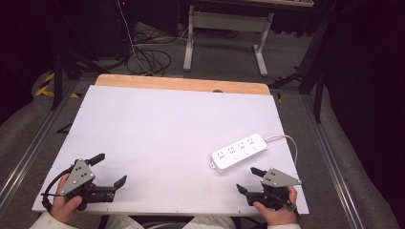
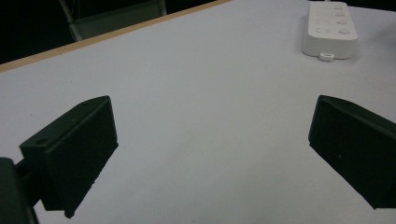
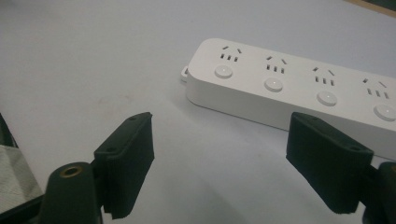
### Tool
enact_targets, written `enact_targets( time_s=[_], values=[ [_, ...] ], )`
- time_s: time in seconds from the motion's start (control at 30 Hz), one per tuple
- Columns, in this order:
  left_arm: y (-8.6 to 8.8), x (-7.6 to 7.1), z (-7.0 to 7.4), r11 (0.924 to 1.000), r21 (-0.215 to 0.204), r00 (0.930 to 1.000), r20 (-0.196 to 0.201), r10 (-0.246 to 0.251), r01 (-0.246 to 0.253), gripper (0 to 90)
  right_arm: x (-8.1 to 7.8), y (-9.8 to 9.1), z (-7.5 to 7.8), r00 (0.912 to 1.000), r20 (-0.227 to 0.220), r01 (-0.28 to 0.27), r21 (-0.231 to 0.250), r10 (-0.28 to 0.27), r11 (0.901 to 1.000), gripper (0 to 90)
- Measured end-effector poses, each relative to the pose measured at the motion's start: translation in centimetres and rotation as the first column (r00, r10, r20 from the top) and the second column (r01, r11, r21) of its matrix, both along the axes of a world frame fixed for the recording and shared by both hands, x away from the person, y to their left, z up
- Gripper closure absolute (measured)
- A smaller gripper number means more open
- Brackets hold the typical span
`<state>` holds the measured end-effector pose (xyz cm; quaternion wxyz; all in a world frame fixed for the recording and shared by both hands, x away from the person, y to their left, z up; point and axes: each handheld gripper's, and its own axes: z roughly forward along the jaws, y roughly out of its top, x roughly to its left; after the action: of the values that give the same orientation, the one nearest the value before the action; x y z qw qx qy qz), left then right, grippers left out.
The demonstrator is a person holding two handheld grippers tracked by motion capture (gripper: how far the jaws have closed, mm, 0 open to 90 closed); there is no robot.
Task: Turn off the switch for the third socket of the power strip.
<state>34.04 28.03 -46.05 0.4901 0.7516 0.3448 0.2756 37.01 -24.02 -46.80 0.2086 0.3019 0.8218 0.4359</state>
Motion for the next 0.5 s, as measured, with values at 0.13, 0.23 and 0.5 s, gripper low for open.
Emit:
enact_targets(
  time_s=[0.13, 0.23, 0.5],
  values=[
    [-0.04, -0.02, 0.00, 1.0000, 0.000, 1.0000, -0.001, 0.007, -0.007, 1.4, -0.03, -0.02, 0.05, 1.0000, 0.003, -0.001, 0.002, 0.001, 1.0000, 23.7],
    [0.00, -0.01, 0.05, 1.0000, 0.004, 1.0000, 0.002, 0.004, -0.004, 1.3, -0.01, -0.02, 0.04, 1.0000, 0.002, -0.001, 0.001, 0.001, 1.0000, 23.8],
    [-0.14, -0.13, 0.04, 1.0000, -0.008, 1.0000, -0.006, 0.005, -0.005, 0.7, -0.05, 0.03, 0.18, 0.9999, 0.012, -0.001, -0.007, 0.001, 1.0000, 23.7]
  ],
)
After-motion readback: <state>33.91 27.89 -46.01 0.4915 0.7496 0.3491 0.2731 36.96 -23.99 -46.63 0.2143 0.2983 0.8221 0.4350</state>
